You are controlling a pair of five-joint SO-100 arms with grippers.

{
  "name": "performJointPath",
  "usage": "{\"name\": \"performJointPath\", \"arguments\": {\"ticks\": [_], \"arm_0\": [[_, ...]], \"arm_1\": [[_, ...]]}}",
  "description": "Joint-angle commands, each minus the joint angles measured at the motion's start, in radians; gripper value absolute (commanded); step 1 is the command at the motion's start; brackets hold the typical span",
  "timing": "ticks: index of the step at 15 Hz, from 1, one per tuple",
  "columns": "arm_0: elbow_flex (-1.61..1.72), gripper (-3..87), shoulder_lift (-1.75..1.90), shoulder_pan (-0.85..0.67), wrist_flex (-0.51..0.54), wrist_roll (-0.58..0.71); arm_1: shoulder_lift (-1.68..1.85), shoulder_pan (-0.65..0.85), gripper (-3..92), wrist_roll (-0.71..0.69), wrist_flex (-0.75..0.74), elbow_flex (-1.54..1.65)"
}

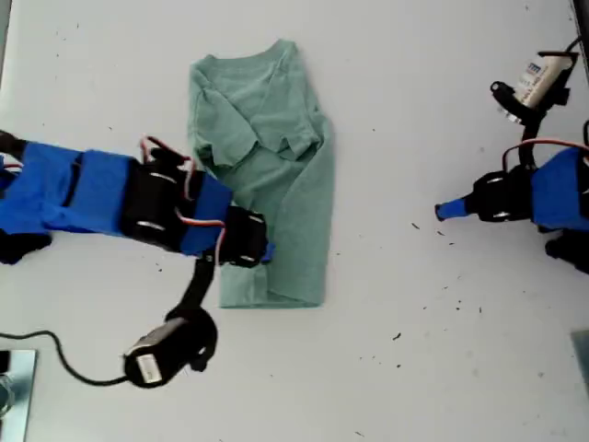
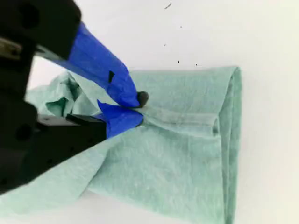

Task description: Fold t shirt

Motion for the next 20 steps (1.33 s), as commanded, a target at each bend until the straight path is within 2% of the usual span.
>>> {"name": "performJointPath", "arguments": {"ticks": [1,2,3,6,8,10,11,13,14,15,16,17,20], "arm_0": [[-0.127,14.8,-0.215,-0.069,-0.057,0.028],[-0.146,25.5,-0.302,-0.094,-0.046,0.037],[-0.152,30.3,-0.324,-0.101,-0.009,0.038],[-0.155,27.1,0.035,-0.057,0.209,0.002],[-0.064,26.2,0.399,-0.015,0.278,-0.034],[0.272,25.9,0.704,0.011,0.288,-0.112],[0.549,24.6,0.859,0.034,0.235,-0.187],[1.19,20.2,1.232,0.098,-0.071,-0.307],[1.46,13.1,1.443,0.121,-0.192,-0.362],[1.669,5.7,1.651,0.127,-0.245,-0.382],[1.801,0.3,1.819,0.133,-0.256,-0.405],[1.894,-0.1,1.905,0.13,-0.267,-0.433],[1.937,-0.2,1.779,0.123,-0.38,-0.431]], "arm_1": [[0.009,-0.034,2.2,0.015,0.006,-0.011],[0.009,-0.043,2.2,0.021,0.012,-0.011],[0.009,-0.052,2.2,0.029,0.021,-0.011],[0.011,-0.067,2.2,0.043,0.044,-0.009],[0.011,-0.063,2.2,0.038,0.048,-0.006],[0.011,-0.055,2.2,0.031,0.048,-0.008],[0.011,-0.052,2.2,0.031,0.048,-0.008],[0.011,-0.052,2.2,0.035,0.048,-0.006],[0.011,-0.052,2.6,0.035,0.048,-0.005],[0.011,-0.052,2.2,0.04,0.058,0.0],[0.011,-0.049,2.2,0.048,0.064,0.008],[0.011,-0.043,2.2,0.052,0.064,0.02],[0.011,-0.037,2.2,0.083,0.078,0.038]]}}
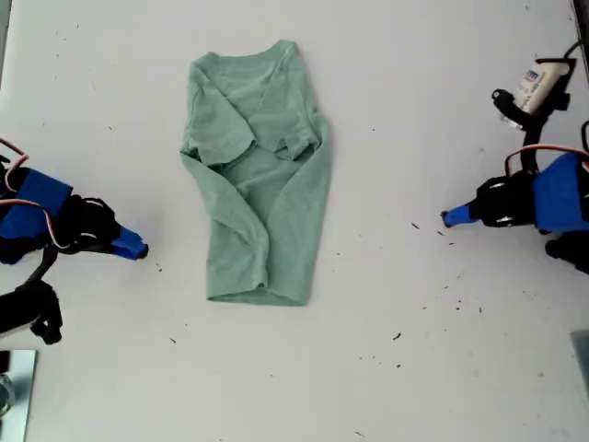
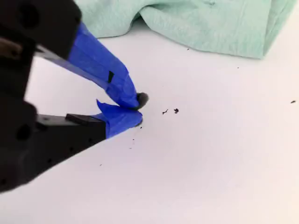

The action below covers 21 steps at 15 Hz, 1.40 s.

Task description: Fold t shirt

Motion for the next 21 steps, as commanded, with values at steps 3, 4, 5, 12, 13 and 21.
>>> {"name": "performJointPath", "arguments": {"ticks": [3,4,5,12,13,21], "arm_0": [[0.083,-0.2,0.112,-0.002,-0.058,-0.026],[-0.014,-0.2,0.115,0.002,0.014,-0.043],[-0.21,-0.2,-0.031,0.02,0.075,-0.054],[-1.536,32.7,-1.109,0.063,0.601,0.239],[-1.574,33.3,-1.16,0.049,0.603,0.268],[-1.261,36.5,-1.359,-0.051,0.321,0.31]], "arm_1": [[0.009,0.011,2.2,0.051,-0.04,0.029],[0.006,-0.026,2.2,0.071,-0.077,-0.02],[-0.054,-0.048,2.2,0.08,-0.11,-0.12],[-1.654,-0.206,34.8,-0.057,0.123,-1.776],[-1.779,-0.218,35.2,-0.057,0.17,-1.914],[-2.299,-0.224,32.0,-0.043,0.072,-2.148]]}}
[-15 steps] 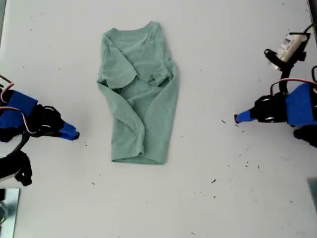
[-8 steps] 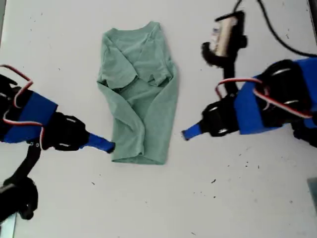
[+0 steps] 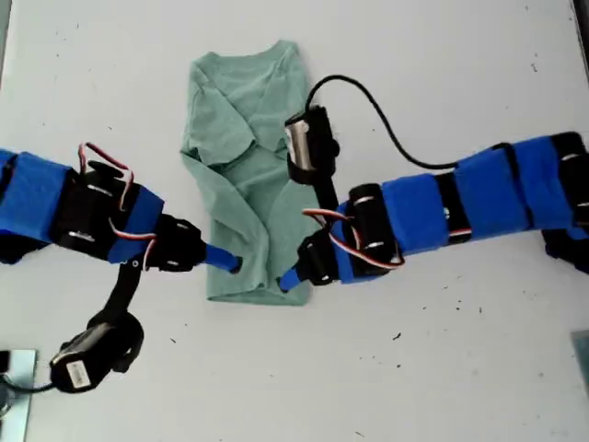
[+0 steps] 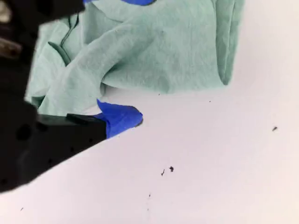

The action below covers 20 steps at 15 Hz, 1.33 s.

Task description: Fold t shirt

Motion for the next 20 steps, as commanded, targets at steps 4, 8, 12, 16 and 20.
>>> {"name": "performJointPath", "arguments": {"ticks": [4,8,12,16,20], "arm_0": [[-0.041,36.6,-0.291,-0.012,-0.201,0.04],[-0.138,13.6,-0.43,0.008,-0.202,0.057],[-0.287,-0.1,-0.492,0.086,-0.167,0.074],[-0.623,-0.1,-0.488,0.287,-0.152,0.117],[-0.672,-0.1,-0.442,0.304,-0.161,0.127]], "arm_1": [[-0.172,-0.011,30.8,0.018,-0.057,-0.14],[-0.291,-0.026,4.3,0.028,-0.043,-0.163],[-0.232,-0.064,1.7,-0.041,-0.023,-0.146],[0.158,-0.189,1.8,-0.098,-0.006,0.0],[0.176,-0.183,1.8,-0.121,-0.074,0.015]]}}
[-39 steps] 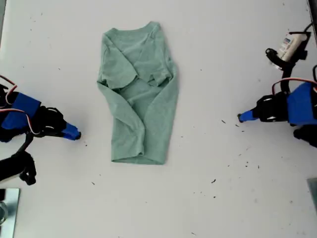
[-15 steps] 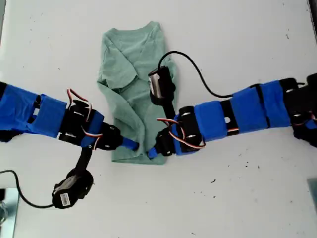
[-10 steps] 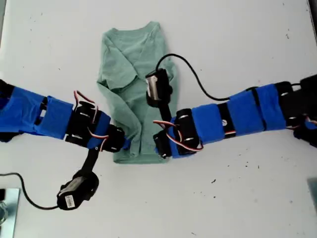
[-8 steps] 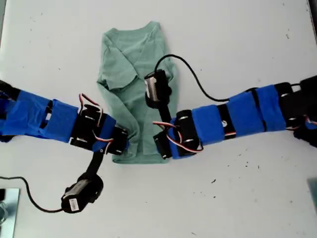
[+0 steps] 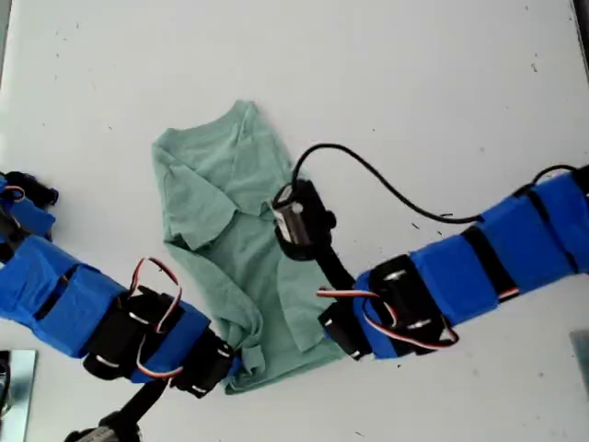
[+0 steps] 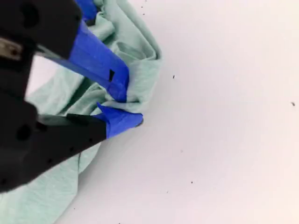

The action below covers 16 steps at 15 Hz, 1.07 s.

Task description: Fold t shirt

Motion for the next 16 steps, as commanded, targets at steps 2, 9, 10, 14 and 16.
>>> {"name": "performJointPath", "arguments": {"ticks": [2,9,10,14,16], "arm_0": [[-0.035,-0.1,0.152,-0.067,0.054,0.037],[0.854,-0.1,1.051,-0.494,-0.109,0.043],[0.956,-0.1,1.147,-0.514,-0.138,0.026],[1.282,37.3,1.697,-0.726,-0.135,-0.074],[1.42,33.8,1.999,-0.854,-0.146,0.0]], "arm_1": [[0.126,0.16,1.8,-0.164,-0.072,-0.011],[0.101,0.581,1.8,-0.502,-0.425,-0.031],[0.077,0.6,1.7,-0.5,-0.46,-0.031],[0.137,0.698,27.2,-0.463,-0.62,0.028],[0.265,0.759,23.5,-0.436,-0.744,0.166]]}}
